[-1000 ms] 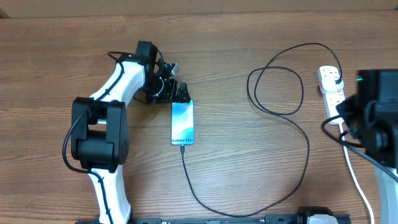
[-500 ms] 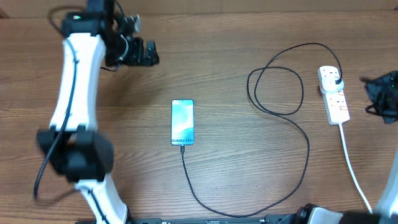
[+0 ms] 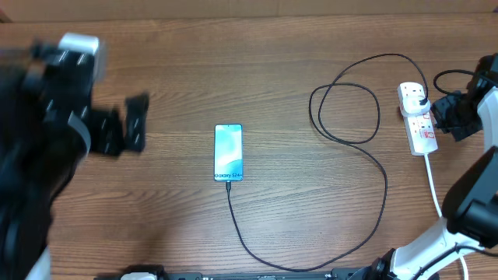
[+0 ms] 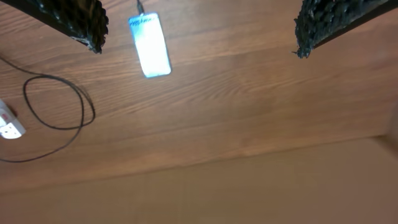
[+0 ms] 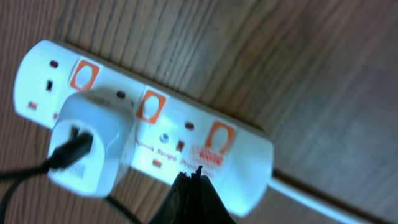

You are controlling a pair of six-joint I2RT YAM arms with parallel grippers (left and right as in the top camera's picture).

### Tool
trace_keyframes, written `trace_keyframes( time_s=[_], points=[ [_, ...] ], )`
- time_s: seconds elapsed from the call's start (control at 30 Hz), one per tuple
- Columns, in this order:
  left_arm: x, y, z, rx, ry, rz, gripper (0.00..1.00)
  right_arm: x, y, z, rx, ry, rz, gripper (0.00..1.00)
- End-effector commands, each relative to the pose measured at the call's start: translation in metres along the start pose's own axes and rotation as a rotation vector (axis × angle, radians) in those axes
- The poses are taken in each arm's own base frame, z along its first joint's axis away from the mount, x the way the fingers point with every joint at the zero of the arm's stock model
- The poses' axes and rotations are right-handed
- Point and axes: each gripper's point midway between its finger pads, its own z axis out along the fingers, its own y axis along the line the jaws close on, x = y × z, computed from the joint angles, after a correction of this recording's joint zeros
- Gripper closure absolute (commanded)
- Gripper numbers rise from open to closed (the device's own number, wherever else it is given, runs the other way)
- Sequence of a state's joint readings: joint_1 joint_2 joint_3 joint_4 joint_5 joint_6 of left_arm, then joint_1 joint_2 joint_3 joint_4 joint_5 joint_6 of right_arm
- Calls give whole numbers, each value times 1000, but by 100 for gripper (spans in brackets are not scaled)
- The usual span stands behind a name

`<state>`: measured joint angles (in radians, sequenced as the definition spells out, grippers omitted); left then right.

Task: Plug charger to phone and switch on socket
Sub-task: 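Press the orange switch beside the charger down with the right gripper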

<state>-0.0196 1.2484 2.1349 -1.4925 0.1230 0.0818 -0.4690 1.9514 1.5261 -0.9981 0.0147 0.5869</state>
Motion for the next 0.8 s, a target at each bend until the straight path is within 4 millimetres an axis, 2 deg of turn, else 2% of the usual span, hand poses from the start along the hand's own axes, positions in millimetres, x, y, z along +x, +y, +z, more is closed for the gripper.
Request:
trace_keyframes(
  time_s=[0.0, 0.2, 0.33, 0.63, 0.77],
  points=[
    [9, 5, -28, -60, -36, 21, 0, -10, 11, 1, -42, -22, -18, 96],
    [27, -3, -71, -58, -97, 29, 0, -12, 28, 19, -118, 1, -21, 96],
    [40, -6, -94, -61, -133, 32, 0, -11, 31, 30, -126, 16, -21, 96],
    [72, -12, -124, -62, -141, 33, 0, -16, 39, 39, -156, 7, -23, 96],
    [75, -14, -132, -64, -163, 35, 0, -17, 39, 39, -159, 4, -23, 96]
  ],
)
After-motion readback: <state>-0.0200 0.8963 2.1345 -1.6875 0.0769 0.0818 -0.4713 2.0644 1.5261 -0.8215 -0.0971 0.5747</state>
